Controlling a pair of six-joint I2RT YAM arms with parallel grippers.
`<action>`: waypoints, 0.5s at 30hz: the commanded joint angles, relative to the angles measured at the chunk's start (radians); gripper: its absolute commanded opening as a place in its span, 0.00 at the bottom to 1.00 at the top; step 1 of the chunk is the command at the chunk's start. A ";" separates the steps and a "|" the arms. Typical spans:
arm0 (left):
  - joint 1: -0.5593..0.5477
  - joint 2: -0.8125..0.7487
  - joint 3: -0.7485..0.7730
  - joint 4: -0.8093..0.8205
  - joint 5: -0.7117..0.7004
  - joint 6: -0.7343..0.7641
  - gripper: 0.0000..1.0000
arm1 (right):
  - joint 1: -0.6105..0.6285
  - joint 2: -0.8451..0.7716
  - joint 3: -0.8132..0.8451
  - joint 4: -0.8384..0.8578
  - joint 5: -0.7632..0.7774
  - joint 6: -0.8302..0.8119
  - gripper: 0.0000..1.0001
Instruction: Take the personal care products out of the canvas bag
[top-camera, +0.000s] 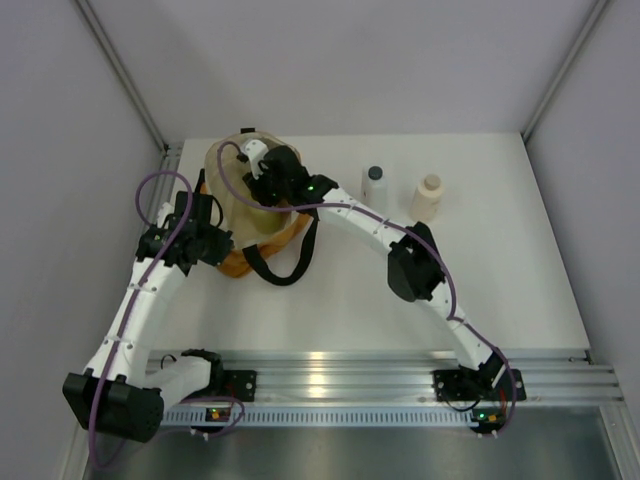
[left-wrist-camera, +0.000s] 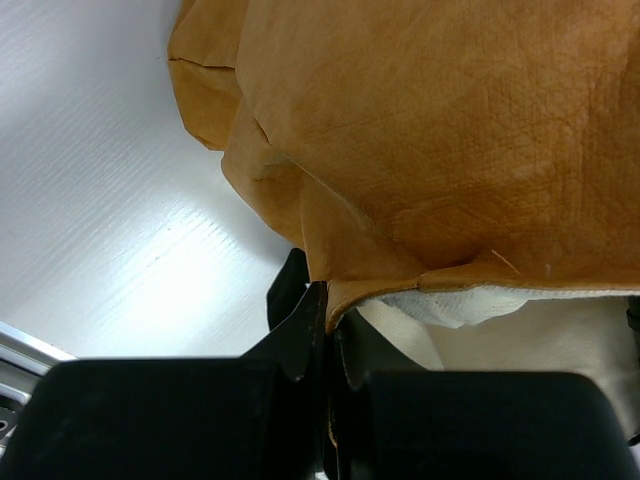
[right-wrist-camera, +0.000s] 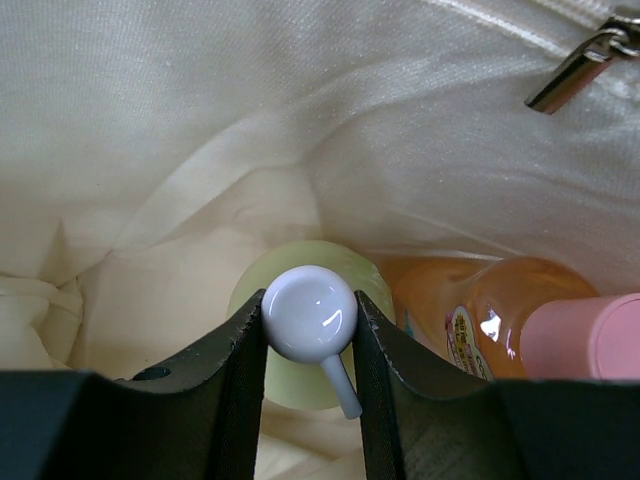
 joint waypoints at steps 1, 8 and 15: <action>-0.002 -0.004 0.012 0.021 0.000 0.012 0.00 | 0.027 -0.101 -0.010 0.091 -0.039 0.046 0.00; -0.002 0.003 0.009 0.022 -0.001 0.008 0.00 | 0.047 -0.182 -0.013 0.114 -0.011 0.024 0.00; -0.002 0.002 0.008 0.022 -0.003 0.001 0.00 | 0.075 -0.244 -0.013 0.114 0.012 -0.029 0.00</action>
